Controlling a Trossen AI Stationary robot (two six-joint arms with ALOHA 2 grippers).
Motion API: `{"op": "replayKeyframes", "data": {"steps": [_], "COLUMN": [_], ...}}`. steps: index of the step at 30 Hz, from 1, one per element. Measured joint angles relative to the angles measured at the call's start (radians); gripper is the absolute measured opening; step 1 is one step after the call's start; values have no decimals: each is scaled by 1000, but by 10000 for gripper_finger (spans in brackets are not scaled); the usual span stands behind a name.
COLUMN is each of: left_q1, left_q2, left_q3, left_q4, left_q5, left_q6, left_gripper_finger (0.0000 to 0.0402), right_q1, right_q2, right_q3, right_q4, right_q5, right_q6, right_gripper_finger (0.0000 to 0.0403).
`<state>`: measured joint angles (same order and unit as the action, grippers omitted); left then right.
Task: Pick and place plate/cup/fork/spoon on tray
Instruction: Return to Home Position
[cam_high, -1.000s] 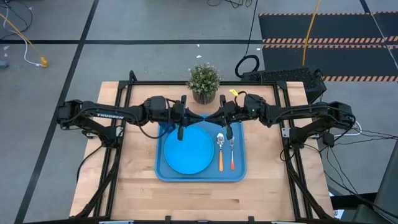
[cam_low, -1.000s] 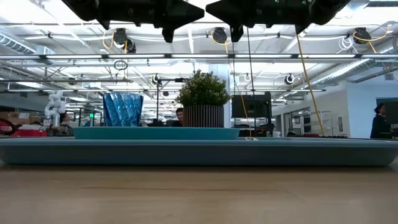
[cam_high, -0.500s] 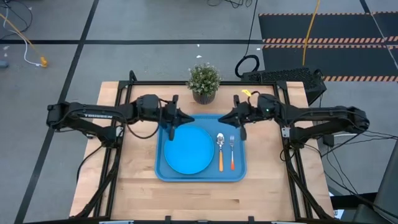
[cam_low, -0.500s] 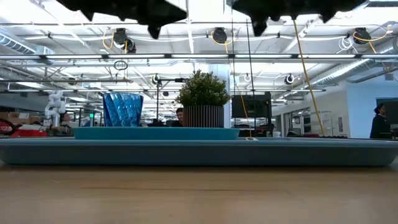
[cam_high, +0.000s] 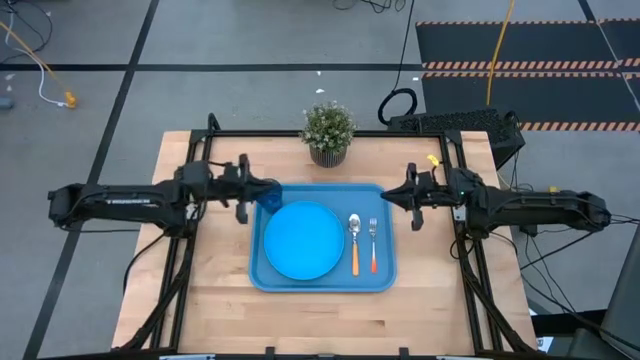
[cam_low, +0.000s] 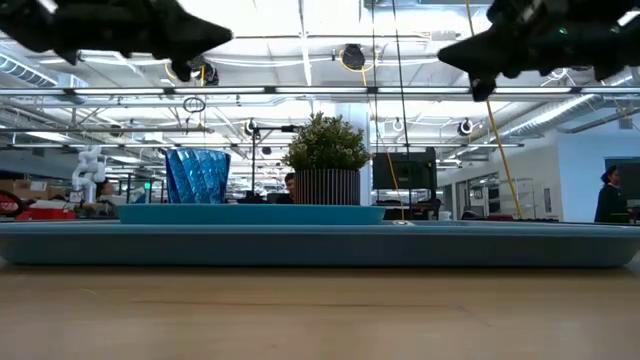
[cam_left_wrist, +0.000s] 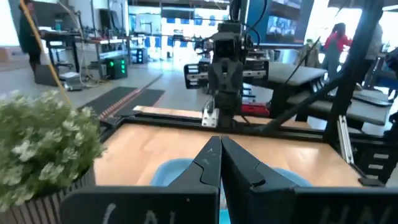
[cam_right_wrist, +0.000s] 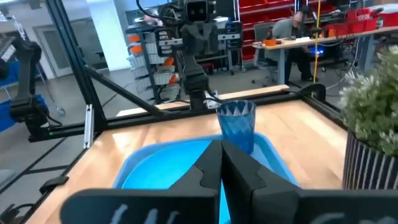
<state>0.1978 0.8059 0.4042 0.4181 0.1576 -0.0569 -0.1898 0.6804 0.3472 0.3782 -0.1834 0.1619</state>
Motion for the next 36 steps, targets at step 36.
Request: {"op": "replayKeyframes", "data": {"steps": [36], "left_q1": [-85], "left_q2": [-666], "left_q3": [-257], "left_q4": [-478], "left_q5": [-221], "left_q6": [-126], "left_gripper_finger": [1], "right_q1": [205], "right_q2": [-452], "right_q3": [-244], "right_q4": [-301], "right_q5": [243], "right_q6": [62], "right_gripper_finger": [0]}}
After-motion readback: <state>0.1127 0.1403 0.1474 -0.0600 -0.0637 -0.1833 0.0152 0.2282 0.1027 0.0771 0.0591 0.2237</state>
